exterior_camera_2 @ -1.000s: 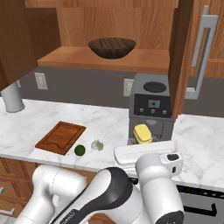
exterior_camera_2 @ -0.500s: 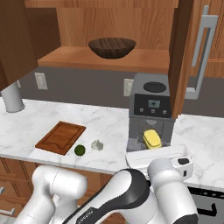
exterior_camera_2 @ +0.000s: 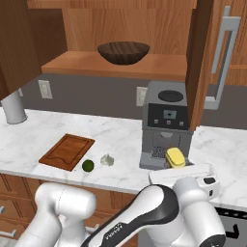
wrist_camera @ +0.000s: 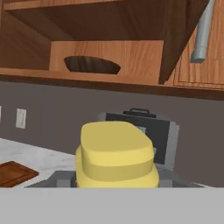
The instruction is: Open the cabinet. Place the bowl and condiment on the counter. Then place the lime and garlic on the cutting board.
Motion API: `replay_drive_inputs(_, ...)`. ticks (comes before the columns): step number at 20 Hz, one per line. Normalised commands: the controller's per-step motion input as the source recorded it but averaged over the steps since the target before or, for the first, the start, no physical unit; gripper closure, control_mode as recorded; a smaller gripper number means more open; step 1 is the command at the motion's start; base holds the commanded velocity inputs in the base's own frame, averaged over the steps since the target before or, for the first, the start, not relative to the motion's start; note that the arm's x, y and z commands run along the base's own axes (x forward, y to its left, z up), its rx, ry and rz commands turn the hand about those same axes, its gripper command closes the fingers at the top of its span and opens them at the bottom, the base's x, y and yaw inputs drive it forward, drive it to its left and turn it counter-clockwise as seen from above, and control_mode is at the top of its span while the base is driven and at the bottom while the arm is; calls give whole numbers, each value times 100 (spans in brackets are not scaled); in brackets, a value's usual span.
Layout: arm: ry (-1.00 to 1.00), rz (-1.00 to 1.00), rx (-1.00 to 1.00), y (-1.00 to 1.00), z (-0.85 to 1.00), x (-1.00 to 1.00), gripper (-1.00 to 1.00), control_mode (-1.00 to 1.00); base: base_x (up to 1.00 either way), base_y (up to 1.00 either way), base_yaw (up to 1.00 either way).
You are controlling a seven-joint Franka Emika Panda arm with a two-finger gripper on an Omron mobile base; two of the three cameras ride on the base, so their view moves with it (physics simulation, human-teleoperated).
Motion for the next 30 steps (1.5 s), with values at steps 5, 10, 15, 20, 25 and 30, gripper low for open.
replay_drive_inputs(5, 4, 0, 0, -23, -26, 22, 100, -100, 0, 0, 0)
replay_drive_inputs(10, 4, 0, 0, -21, -28, 17, 100, -100, 0, 0, 0)
replay_drive_inputs(15, 0, 0, 0, -19, -30, 14, 100, -100, 0, 0, 0)
replay_drive_inputs(20, 0, 0, 0, -17, -30, 14, 100, -100, 0, 0, 0)
replay_drive_inputs(25, 0, 0, 0, -12, -20, 28, 100, -100, 0, 0, 0)
replay_drive_inputs(30, 0, 0, 0, -10, -13, 33, 100, -100, 0, 0, 0)
